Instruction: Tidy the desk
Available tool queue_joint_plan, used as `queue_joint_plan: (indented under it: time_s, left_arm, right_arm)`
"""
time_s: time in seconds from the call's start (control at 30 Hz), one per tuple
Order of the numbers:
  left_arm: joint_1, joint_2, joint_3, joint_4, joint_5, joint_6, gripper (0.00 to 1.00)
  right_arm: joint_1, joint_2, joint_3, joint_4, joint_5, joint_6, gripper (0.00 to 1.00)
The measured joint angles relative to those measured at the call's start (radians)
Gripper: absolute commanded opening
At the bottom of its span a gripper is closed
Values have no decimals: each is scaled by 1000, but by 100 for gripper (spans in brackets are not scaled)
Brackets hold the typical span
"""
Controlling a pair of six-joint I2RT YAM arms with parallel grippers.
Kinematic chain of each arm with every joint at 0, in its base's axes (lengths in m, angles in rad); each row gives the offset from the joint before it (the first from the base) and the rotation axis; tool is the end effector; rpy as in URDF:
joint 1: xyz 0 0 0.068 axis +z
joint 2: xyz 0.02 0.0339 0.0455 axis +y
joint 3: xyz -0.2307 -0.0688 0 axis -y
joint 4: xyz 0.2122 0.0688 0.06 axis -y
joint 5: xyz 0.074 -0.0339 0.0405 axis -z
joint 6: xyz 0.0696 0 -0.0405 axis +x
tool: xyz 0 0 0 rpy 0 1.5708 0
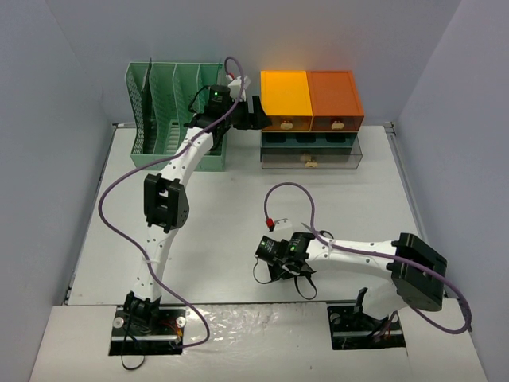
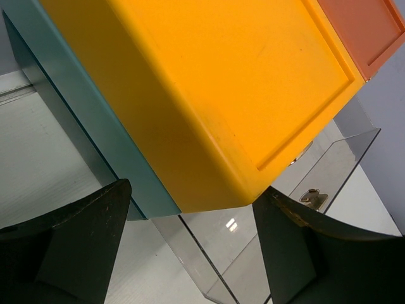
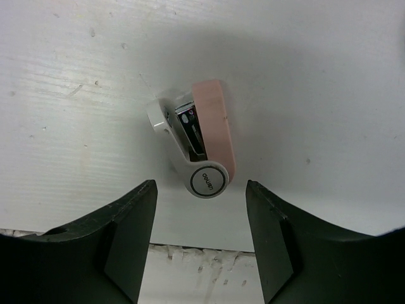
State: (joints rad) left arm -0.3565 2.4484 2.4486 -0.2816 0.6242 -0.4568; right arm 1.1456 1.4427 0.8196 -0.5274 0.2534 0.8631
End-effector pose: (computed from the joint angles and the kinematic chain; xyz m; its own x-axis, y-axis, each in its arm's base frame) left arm 0.4872 -0.2248 0.2847 -0.5905 -0.1620 -0.7906 0.6116 0.5493 -0.5694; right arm 0.1213 0.2256 0.1381 -0.8829 -0.1664 -0.4392 -0.2597 0.9521 0.1613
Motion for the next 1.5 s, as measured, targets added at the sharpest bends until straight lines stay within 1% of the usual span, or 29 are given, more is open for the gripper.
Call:
queue_joint_plan:
  time_s: [0.2, 0.5, 0.53, 0.6, 0.67, 0.7, 0.83, 1.0, 1.2, 1.5]
  left_arm:
    - [0, -1, -3, 2, 0, 0, 73]
    - [0, -1, -3, 3, 0, 0, 73]
    - [0, -1, -4, 3, 0, 0, 73]
    - [0, -1, -4, 3, 0, 0, 73]
    - [0, -2, -4, 3, 0, 0, 73]
    - [0, -2, -4, 3, 0, 0, 73]
    - [0, -2, -4, 3, 0, 0, 73]
    - [0, -2, -4, 3, 0, 0, 73]
    - [0, -2, -4, 3, 0, 0, 73]
    - [0, -2, -4, 4, 0, 0, 73]
  right_arm:
    - [2, 23, -2, 10, 23, 0, 55]
    - [2, 33, -37, 75, 83, 4, 54]
    - [2, 40, -38, 79, 83, 4, 52]
    - [6, 61, -39, 92, 83, 4, 44]
    - [9, 76, -39, 106, 83, 3, 30]
    - [11, 78, -39, 113, 82, 3, 25]
    - [14, 78, -39, 127, 79, 4, 17]
    - [14, 78, -39, 128, 79, 4, 2]
    - [14, 74, -7, 101, 92, 3, 0]
    - [13, 25, 221, 3, 197, -16, 0]
